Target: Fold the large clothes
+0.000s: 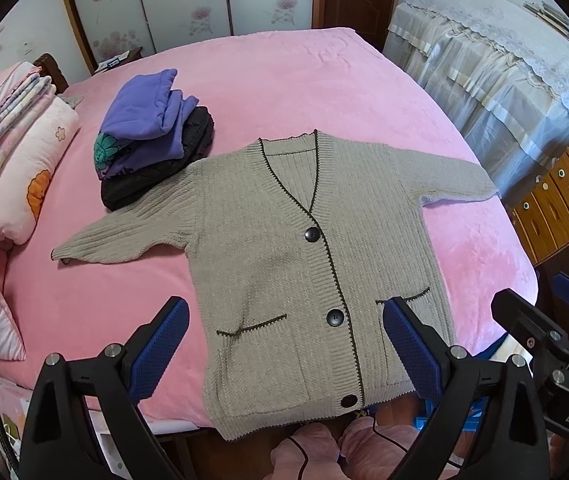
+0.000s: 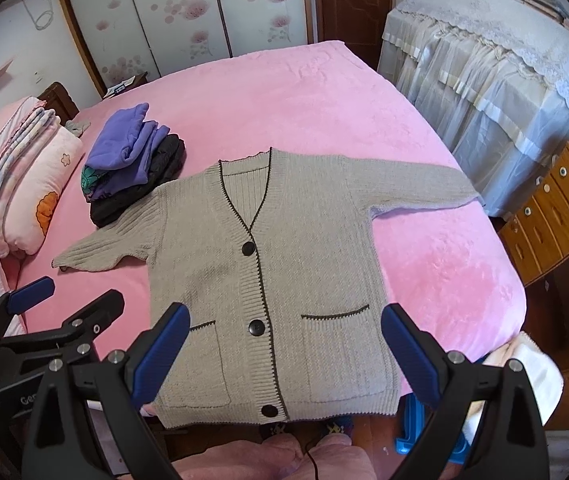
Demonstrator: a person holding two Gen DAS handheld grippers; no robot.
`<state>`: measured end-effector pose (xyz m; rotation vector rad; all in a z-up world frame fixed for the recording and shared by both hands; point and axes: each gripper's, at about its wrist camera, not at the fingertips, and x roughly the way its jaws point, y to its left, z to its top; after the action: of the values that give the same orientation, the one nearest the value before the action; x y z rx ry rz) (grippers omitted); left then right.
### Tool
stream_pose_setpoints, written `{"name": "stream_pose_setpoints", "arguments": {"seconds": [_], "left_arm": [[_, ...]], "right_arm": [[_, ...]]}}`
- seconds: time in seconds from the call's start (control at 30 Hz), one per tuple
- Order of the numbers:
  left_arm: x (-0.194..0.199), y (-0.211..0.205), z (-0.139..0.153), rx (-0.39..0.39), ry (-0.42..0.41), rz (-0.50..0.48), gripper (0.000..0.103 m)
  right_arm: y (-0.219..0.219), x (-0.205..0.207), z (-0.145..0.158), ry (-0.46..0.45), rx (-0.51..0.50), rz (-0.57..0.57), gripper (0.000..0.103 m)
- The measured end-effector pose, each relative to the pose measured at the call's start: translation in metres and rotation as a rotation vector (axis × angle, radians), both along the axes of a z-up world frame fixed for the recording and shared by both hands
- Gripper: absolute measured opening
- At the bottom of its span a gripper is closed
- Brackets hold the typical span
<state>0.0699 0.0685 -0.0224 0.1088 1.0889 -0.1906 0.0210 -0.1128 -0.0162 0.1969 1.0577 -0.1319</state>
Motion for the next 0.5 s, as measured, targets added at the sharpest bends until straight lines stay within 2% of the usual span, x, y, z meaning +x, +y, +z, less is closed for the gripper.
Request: {"name": "stream_pose_setpoints", "arguments": {"seconds": [0.33, 0.5], "left_arm": [[0.007, -0.008, 0.002, -0.016, -0.01, -0.036, 0.097], [0.013, -0.015, 0.008, -0.024, -0.037, -0.024, 0.097]], "right_arm": [[-0.005, -0.005, 0.01, -0.054, -0.011, -0.033, 0.097], [-0.02, -0.005, 0.014, -0.068, -0.016, -0.061, 0.097]]}}
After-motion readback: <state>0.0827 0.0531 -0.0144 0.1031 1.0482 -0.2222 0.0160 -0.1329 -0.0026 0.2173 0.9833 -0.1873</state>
